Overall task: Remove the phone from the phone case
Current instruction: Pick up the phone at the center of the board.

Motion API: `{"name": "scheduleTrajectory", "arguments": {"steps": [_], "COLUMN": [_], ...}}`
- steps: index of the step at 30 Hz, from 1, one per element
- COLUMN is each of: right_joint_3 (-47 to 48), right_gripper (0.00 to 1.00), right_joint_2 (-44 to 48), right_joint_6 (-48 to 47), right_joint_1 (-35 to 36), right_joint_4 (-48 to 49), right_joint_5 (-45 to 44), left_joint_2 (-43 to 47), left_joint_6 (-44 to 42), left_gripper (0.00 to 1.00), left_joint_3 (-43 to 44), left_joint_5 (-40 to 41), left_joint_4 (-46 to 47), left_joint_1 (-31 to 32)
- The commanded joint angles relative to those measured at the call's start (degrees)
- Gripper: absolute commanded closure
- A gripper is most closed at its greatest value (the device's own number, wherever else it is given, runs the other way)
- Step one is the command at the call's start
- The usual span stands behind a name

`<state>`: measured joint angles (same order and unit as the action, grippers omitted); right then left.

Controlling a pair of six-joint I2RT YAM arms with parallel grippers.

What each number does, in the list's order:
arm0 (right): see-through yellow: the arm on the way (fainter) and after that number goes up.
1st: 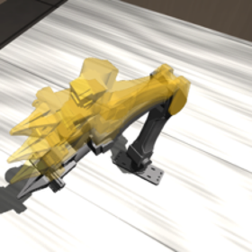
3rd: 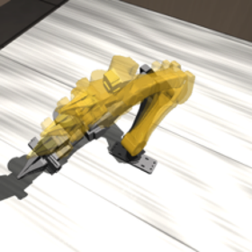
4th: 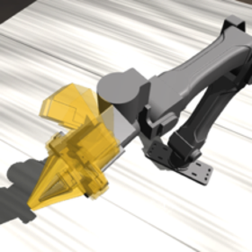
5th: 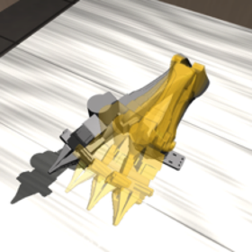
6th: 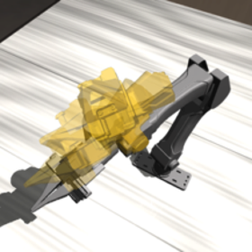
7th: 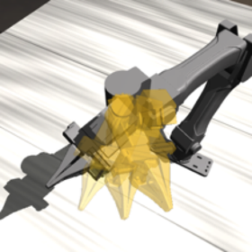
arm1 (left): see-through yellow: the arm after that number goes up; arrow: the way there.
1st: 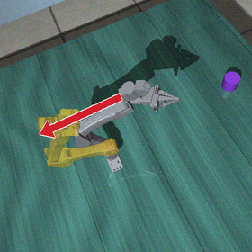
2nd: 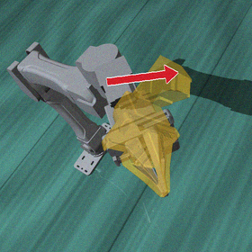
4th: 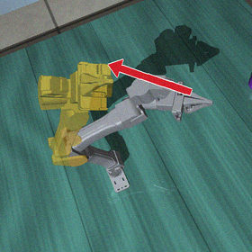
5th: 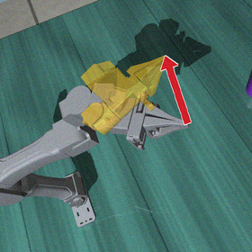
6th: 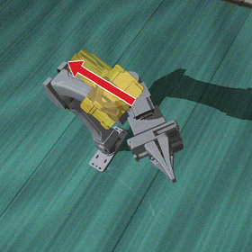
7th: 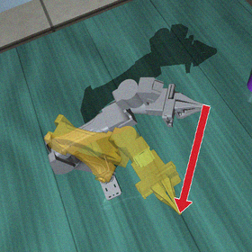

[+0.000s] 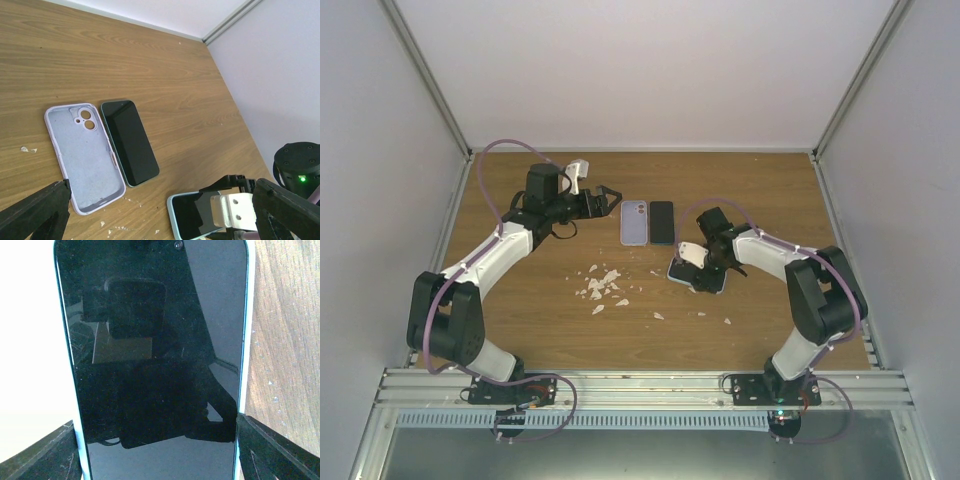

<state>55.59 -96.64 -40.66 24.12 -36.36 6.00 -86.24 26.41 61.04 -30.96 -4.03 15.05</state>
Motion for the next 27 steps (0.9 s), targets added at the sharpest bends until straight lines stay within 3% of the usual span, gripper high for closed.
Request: {"name": "scheduleTrajectory", "arguments": {"steps": [1,10,12,17,27], "right_joint_3": [0.6,4.8,4.8,4.7,5.3], "right_gripper": [0.37,0.40,0.33,0.02,0.00], "right_joint_2": [-0.4,2.1,1.7,0.8,-5.3], "right_joint_6": [1.6,4.5,4.7,4.0,0.7], "right_joint_1": [-0.2,-0.2,-0.2,-0.2,-1.4], "right_joint_4": [1.1,-2.4,-2.4,-2.6,-3.3], "right_joint_5": [1.7,7.7,7.1,3.9,3.5], "left_joint_2": [-1.1,-1.4,-1.4,-1.4,-1.3], "left_joint_6": [0.4,0.0,0.0,0.0,0.1], "left_gripper": [0.01,0.01,0.01,0.01,0.01], "left_joint_3": [0.2,-0.1,0.0,-0.1,-0.4], "left_joint_5": [-0.5,1.0,0.9,0.8,0.7], "left_joint_4": [2.8,2.4,2.4,2.5,2.8], "left_joint_1": [-0.3,-0.4,-0.3,-0.3,-0.4]}}
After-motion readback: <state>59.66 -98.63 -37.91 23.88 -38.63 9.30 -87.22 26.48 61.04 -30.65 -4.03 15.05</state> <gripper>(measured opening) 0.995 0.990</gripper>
